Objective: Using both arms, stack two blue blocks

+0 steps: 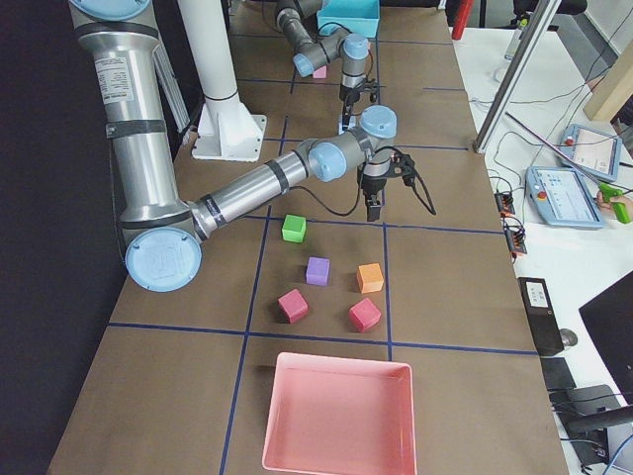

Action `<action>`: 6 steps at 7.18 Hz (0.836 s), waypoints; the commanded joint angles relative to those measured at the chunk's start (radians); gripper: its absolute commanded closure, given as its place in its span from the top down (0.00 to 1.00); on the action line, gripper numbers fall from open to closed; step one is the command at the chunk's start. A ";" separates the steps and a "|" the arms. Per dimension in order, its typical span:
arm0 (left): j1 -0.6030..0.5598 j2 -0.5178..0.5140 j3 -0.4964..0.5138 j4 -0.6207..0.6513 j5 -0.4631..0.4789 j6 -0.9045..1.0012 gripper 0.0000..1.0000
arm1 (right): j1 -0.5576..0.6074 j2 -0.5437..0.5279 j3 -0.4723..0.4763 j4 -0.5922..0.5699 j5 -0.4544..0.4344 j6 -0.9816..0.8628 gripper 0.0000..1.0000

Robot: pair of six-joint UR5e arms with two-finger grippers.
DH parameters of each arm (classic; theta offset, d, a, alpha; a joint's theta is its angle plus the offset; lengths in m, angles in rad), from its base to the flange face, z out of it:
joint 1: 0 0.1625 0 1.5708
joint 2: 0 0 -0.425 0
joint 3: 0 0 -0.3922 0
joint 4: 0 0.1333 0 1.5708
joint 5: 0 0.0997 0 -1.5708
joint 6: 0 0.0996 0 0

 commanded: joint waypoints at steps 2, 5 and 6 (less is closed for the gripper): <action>-0.001 0.001 -0.012 -0.002 0.031 0.001 1.00 | 0.000 0.001 -0.009 0.000 0.000 -0.001 1.00; -0.037 0.106 -0.313 0.088 0.057 -0.001 1.00 | 0.000 0.003 -0.019 0.000 -0.002 -0.010 1.00; -0.072 0.245 -0.572 0.099 0.054 0.001 1.00 | 0.000 0.004 -0.021 0.000 -0.003 -0.019 1.00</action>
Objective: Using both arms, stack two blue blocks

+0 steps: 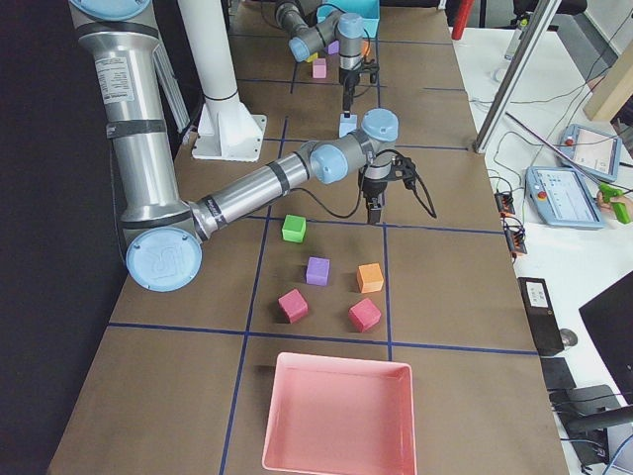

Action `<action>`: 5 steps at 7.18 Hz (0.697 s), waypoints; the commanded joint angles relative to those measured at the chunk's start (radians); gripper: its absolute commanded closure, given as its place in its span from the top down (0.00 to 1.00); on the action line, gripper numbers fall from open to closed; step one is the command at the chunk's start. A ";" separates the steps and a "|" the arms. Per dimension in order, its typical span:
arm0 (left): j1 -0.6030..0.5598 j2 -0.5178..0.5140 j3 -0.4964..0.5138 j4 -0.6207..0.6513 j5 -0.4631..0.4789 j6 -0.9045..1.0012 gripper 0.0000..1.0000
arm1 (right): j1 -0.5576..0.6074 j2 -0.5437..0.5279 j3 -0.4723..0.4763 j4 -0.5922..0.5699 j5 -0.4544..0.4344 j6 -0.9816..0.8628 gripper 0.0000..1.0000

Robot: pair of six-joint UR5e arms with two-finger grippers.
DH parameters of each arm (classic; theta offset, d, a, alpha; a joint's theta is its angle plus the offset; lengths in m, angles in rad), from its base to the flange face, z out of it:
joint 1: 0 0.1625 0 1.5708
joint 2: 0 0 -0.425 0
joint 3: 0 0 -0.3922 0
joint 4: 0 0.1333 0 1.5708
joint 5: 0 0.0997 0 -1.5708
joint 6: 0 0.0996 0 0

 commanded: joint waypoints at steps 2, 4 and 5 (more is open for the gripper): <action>-0.140 0.231 -0.368 0.050 -0.004 0.001 1.00 | 0.029 0.003 -0.003 0.002 -0.004 -0.030 1.00; -0.296 0.380 -0.360 0.056 -0.054 0.216 1.00 | 0.180 0.000 -0.069 -0.003 0.014 -0.192 1.00; -0.388 0.472 -0.359 0.059 -0.123 0.371 1.00 | 0.265 0.000 -0.148 -0.005 0.069 -0.313 1.00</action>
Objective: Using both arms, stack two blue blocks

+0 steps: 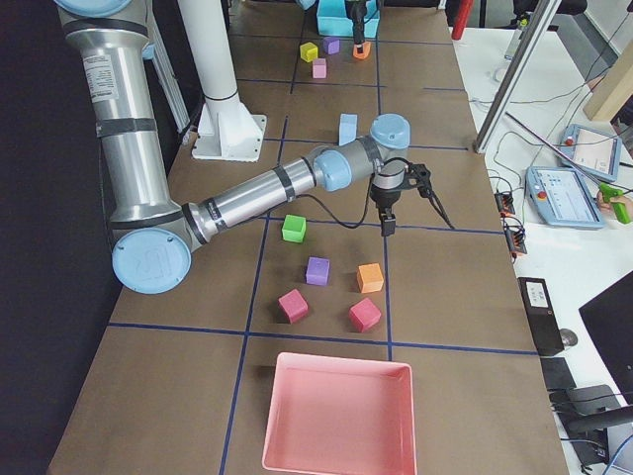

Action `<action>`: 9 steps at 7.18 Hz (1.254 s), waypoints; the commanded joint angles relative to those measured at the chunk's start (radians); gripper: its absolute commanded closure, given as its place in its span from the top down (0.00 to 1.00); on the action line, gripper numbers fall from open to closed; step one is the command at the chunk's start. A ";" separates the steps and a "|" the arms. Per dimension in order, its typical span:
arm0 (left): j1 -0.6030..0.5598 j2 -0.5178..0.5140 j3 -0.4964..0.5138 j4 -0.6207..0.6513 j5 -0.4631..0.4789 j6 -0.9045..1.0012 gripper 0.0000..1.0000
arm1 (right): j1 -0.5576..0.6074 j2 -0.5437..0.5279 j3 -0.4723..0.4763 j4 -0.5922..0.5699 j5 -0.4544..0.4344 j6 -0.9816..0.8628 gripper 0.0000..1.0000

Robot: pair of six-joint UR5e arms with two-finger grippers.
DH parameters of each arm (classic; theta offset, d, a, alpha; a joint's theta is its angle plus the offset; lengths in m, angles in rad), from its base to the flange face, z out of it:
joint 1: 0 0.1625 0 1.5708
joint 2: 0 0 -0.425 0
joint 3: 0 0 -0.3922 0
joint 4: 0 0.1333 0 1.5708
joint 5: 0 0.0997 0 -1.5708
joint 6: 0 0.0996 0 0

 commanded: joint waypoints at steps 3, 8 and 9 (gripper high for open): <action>-0.460 0.296 0.233 0.003 -0.309 0.828 1.00 | 0.307 -0.010 -0.265 -0.025 0.122 -0.470 1.00; -0.687 0.304 0.566 -0.003 -0.411 1.162 1.00 | 0.309 -0.004 -0.250 -0.138 0.103 -0.556 1.00; -0.690 0.309 0.558 -0.004 -0.408 1.159 1.00 | 0.289 0.012 -0.251 -0.139 0.067 -0.554 1.00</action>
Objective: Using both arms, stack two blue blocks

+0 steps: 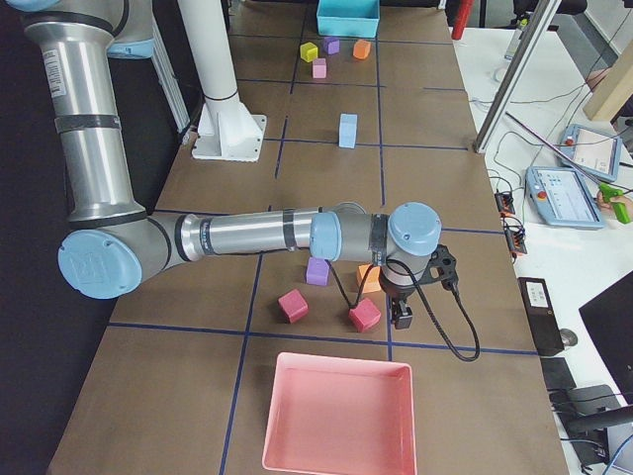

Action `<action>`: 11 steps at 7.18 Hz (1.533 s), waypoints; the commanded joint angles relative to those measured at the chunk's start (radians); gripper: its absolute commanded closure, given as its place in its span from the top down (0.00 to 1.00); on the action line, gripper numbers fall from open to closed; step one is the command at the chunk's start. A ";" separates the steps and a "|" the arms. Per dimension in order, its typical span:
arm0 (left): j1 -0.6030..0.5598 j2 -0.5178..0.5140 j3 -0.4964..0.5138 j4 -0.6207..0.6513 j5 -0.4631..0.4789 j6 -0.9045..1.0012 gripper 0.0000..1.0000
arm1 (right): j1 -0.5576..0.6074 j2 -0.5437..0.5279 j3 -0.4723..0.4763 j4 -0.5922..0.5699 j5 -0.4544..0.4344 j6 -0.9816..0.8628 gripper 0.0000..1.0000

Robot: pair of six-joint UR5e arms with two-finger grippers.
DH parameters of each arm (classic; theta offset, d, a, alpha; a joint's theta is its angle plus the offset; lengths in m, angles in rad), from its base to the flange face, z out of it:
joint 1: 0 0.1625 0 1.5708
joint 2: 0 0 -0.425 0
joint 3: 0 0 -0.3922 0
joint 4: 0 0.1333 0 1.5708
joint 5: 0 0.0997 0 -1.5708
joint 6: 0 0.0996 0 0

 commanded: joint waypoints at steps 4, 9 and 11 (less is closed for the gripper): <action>-0.003 0.005 0.022 -0.005 -0.003 -0.022 1.00 | -0.035 -0.011 0.002 -0.002 -0.048 0.059 1.00; -0.006 0.039 0.013 -0.035 -0.003 -0.031 1.00 | -0.052 -0.014 -0.039 0.001 -0.048 0.060 1.00; -0.004 0.054 0.014 -0.087 -0.006 -0.033 1.00 | -0.055 -0.013 -0.038 0.002 -0.045 0.060 1.00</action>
